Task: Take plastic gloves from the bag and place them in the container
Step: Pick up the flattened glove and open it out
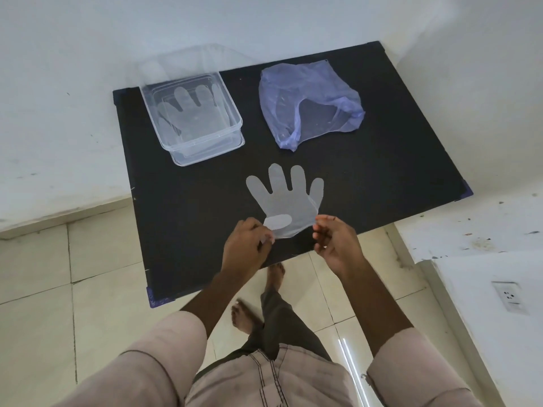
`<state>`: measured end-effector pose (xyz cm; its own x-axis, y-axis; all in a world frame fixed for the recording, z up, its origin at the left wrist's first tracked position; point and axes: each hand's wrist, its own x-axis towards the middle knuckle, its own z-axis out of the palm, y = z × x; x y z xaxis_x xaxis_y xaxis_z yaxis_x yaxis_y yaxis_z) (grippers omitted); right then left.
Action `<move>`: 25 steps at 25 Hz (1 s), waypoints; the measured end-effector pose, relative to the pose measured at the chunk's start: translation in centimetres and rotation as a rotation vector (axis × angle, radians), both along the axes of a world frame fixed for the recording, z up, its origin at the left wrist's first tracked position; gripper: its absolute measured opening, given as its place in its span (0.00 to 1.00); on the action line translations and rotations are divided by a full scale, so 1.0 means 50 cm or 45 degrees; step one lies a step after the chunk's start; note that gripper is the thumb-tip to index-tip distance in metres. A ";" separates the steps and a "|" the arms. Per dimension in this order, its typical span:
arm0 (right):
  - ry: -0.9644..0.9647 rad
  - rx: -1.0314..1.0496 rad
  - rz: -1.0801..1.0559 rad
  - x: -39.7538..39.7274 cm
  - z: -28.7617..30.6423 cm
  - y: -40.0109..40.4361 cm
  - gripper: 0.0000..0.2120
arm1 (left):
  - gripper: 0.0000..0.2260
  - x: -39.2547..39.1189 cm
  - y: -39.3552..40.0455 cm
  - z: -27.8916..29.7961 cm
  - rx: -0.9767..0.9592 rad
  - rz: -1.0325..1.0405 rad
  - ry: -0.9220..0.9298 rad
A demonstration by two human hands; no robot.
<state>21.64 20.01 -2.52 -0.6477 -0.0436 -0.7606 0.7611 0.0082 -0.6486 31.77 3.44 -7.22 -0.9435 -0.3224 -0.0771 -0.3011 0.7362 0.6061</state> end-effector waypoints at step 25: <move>1.010 -0.276 0.799 -0.104 0.318 -0.142 0.05 | 0.20 -0.045 -0.224 0.350 0.953 -0.220 0.087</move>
<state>16.44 12.90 13.40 -0.7728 -0.6318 -0.0606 0.0133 0.0794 -0.9968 29.49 -7.74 10.28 -0.9862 -0.0553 -0.1561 -0.1629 0.1558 0.9743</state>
